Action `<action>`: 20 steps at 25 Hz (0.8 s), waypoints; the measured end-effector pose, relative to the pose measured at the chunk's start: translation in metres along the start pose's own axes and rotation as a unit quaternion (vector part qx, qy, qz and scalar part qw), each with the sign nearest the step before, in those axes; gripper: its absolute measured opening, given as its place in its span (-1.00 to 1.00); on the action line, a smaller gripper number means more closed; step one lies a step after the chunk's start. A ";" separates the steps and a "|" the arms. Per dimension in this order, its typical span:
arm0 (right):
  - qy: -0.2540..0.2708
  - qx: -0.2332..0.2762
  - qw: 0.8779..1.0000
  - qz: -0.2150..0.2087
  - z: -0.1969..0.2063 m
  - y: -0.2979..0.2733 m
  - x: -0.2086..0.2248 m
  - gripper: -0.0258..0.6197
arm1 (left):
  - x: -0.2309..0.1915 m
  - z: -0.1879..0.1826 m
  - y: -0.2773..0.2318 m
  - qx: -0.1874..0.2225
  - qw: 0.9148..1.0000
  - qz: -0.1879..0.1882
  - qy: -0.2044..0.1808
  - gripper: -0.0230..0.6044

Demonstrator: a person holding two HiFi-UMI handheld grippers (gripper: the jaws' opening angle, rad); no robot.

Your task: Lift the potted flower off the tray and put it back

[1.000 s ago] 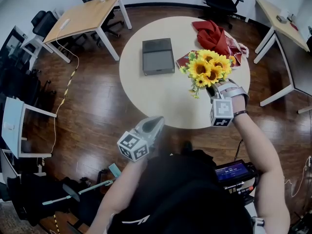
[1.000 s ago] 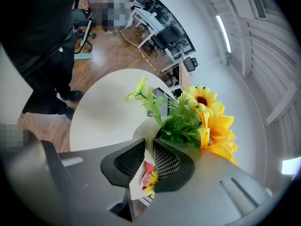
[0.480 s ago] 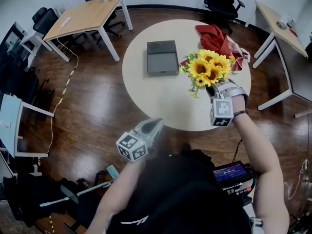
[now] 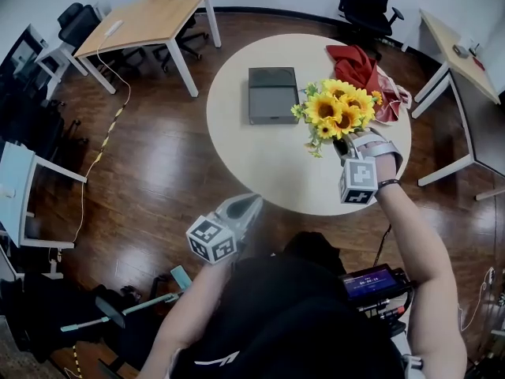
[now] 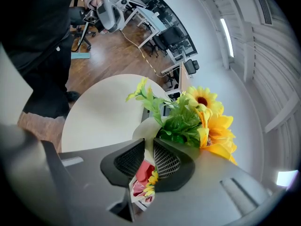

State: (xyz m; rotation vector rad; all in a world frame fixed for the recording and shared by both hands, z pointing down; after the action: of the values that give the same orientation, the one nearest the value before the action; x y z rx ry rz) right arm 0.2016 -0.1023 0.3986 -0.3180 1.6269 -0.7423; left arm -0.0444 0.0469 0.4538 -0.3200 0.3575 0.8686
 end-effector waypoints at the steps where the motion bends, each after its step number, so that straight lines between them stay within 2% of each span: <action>1: 0.002 0.003 1.000 0.000 0.000 -0.003 -0.001 -0.74 | 0.000 0.003 0.000 0.000 1.000 -0.004 0.002 -0.91; 5: 0.013 0.004 1.000 -0.017 0.010 0.003 -0.014 -0.74 | 0.017 0.023 -0.005 -0.002 1.000 -0.010 0.028 -0.91; 8: 0.015 0.014 1.000 -0.019 0.009 0.003 -0.019 -0.74 | 0.022 0.024 -0.005 -0.009 0.999 -0.015 0.029 -0.91; 13: 0.022 0.036 0.999 -0.010 -0.005 -0.047 -0.016 -0.74 | -0.016 0.020 -0.016 -0.002 0.999 -0.035 0.012 -0.91; 20: 0.038 0.051 0.998 -0.011 -0.038 -0.084 0.019 -0.75 | -0.056 -0.013 -0.017 0.003 0.999 -0.039 0.008 -0.91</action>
State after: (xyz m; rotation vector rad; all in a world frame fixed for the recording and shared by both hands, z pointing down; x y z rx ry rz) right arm 0.1443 -0.1656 0.4376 -0.2373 1.6529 -0.8600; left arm -0.0668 -0.0063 0.4687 -0.3339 0.3606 0.7886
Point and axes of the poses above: the fingertips, and each gripper's own axes: y backward along the fingers, x to its right, z out of its underside, the point moved 8 cm from there along y, backward along the fingers, and after that the axes turned 4 degrees about z, right-handed, at the moved point
